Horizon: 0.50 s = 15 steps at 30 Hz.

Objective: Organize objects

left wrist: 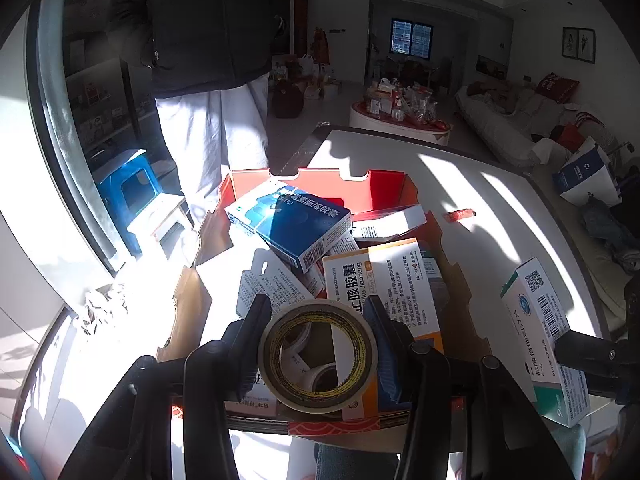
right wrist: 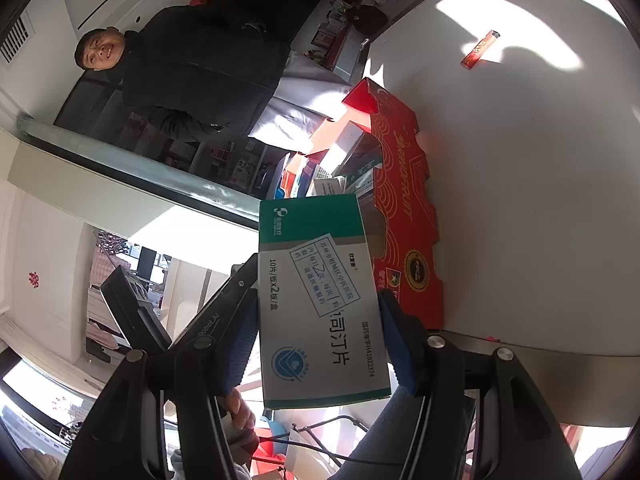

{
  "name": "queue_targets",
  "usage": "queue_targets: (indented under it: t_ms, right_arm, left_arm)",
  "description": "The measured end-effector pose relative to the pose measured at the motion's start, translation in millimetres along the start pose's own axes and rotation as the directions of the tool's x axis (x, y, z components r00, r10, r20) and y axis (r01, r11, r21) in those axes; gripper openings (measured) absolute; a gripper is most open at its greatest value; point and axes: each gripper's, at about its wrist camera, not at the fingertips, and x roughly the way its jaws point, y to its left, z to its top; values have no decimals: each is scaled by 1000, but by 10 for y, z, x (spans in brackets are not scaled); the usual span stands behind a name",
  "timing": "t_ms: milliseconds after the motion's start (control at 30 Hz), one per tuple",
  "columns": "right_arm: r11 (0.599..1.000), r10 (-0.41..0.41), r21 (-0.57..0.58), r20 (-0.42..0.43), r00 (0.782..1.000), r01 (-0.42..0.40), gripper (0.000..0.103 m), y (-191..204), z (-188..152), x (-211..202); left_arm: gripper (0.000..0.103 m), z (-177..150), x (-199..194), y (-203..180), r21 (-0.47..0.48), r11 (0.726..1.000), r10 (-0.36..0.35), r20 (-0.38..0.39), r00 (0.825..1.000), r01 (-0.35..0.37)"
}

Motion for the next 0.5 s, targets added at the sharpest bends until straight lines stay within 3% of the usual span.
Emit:
queue_targets:
  t_ms: [500]
  right_arm:
    - [999, 27, 17, 7, 1000, -27, 58, -20, 110, -2]
  left_arm:
    - [52, 28, -21, -70, 56, 996, 62, 25, 998, -64]
